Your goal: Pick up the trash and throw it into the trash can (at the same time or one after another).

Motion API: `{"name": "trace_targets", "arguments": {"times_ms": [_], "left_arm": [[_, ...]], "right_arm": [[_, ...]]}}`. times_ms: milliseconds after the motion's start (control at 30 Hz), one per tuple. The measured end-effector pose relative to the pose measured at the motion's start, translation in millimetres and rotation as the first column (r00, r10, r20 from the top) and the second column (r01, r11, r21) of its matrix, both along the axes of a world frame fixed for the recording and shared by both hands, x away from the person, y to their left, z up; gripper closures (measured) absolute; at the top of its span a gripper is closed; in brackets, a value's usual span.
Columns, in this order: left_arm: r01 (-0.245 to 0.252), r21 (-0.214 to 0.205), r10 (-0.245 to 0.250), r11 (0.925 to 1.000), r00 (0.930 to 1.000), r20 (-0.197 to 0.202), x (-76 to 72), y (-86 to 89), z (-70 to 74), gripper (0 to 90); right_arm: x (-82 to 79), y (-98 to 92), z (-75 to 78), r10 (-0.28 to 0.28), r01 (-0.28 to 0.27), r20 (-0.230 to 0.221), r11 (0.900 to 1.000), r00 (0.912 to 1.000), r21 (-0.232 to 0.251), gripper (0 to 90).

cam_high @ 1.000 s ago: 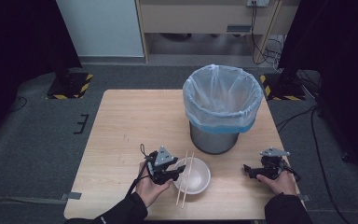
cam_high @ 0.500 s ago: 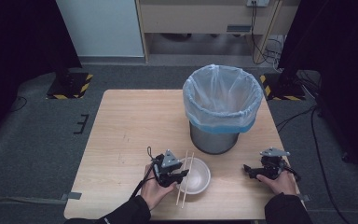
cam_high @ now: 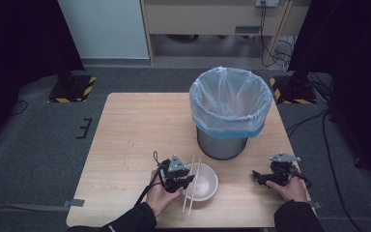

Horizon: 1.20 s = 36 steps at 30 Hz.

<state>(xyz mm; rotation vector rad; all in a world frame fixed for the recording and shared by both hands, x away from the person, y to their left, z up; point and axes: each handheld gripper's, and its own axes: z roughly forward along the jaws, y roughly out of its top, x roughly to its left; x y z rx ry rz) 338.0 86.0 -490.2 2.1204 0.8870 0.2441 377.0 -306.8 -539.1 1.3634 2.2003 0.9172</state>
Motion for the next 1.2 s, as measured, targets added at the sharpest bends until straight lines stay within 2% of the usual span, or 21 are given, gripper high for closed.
{"name": "trace_targets", "arguments": {"times_ms": [433, 1200], "left_arm": [[0.0, 0.028, 0.0, 0.9996, 0.9999, -0.014, 1.7, -4.0, -3.8, 72.3], [0.012, 0.043, -0.011, 0.999, 0.9997, -0.024, 2.7, -8.6, -3.6, 80.6]], "right_arm": [[0.0, 0.0, 0.0, 0.0, 0.0, 0.0, 1.0, 1.0, 0.0, 0.8], [0.0, 0.0, 0.0, 0.0, 0.0, 0.0, 1.0, 1.0, 0.0, 0.8]]}}
